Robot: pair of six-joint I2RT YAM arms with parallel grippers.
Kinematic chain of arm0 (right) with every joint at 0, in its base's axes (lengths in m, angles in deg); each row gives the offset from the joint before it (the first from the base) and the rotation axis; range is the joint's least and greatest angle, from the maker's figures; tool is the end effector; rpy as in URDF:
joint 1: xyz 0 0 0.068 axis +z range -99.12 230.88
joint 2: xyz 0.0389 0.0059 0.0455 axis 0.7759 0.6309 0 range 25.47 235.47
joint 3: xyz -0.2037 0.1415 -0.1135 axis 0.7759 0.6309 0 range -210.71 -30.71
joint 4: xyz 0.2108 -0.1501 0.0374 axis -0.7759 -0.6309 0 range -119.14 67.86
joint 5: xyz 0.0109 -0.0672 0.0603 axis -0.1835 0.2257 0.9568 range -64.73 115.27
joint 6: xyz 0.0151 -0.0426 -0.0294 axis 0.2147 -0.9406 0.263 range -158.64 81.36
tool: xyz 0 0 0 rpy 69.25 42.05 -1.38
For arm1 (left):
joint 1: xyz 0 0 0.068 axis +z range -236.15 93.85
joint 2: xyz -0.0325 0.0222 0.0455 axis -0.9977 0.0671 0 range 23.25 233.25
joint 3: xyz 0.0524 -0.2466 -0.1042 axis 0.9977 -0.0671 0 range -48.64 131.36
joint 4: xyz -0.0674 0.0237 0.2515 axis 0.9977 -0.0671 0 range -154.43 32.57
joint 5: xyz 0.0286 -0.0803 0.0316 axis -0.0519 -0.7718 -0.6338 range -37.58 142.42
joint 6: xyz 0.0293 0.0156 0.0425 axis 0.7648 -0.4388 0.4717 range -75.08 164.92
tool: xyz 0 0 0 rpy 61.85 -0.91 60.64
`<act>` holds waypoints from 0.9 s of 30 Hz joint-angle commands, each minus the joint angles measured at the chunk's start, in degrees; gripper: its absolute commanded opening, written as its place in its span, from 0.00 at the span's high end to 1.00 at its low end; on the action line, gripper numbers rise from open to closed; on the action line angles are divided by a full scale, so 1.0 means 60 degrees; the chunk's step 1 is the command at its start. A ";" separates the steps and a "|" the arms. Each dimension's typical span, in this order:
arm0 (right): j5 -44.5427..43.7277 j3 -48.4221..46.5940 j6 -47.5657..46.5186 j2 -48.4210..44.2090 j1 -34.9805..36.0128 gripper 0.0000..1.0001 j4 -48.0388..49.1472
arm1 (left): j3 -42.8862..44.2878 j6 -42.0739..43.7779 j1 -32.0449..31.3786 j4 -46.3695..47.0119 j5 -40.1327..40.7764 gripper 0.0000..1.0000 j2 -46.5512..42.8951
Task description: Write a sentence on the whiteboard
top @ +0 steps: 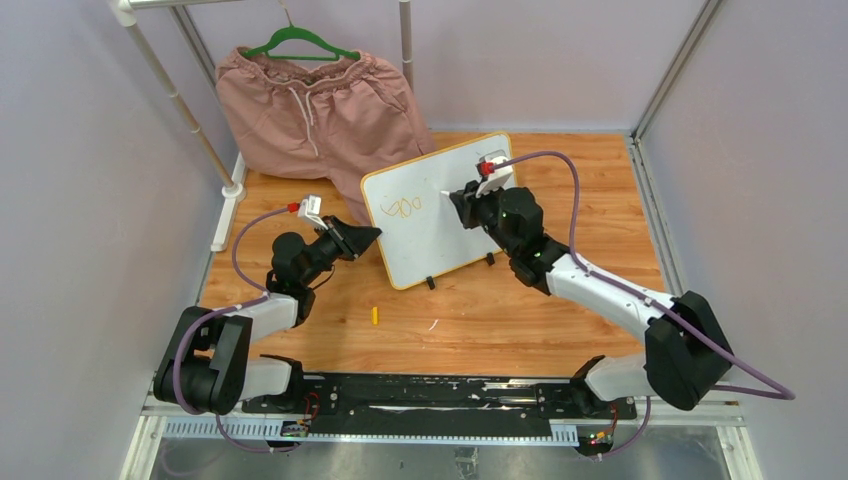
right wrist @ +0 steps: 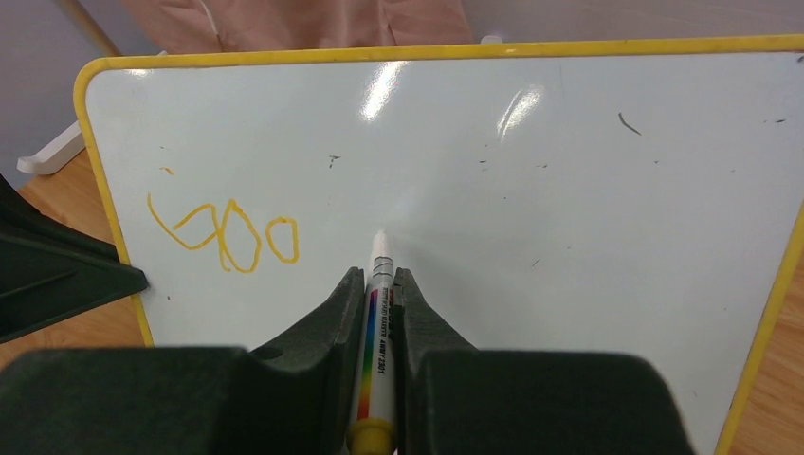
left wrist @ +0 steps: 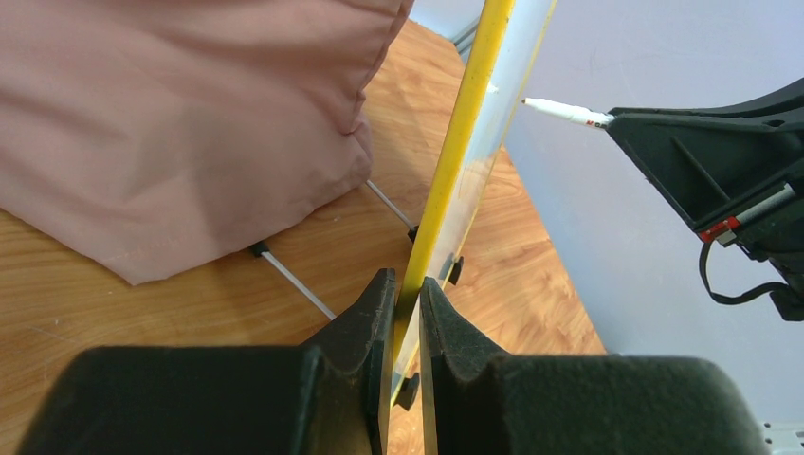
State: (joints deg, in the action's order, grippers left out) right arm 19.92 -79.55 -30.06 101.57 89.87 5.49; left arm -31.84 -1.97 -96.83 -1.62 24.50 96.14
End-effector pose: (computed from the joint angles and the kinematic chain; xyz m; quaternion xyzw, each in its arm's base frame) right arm 0.2440 0.1933 0.3116 -0.1527 0.6880 0.2557 0.6617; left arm 0.2271 -0.0597 0.1954 -0.0520 0.7067 -0.4795 0.5177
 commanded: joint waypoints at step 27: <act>0.0743 -0.0472 0.0289 0.0809 0.0024 1.00 0.0818 | -0.0033 0.0056 0.0022 0.0454 -0.0036 1.00 -0.0045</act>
State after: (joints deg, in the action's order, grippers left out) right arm 23.40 -80.71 -28.91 105.66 89.82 8.77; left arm -31.87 -1.97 -96.83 -1.56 24.52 96.14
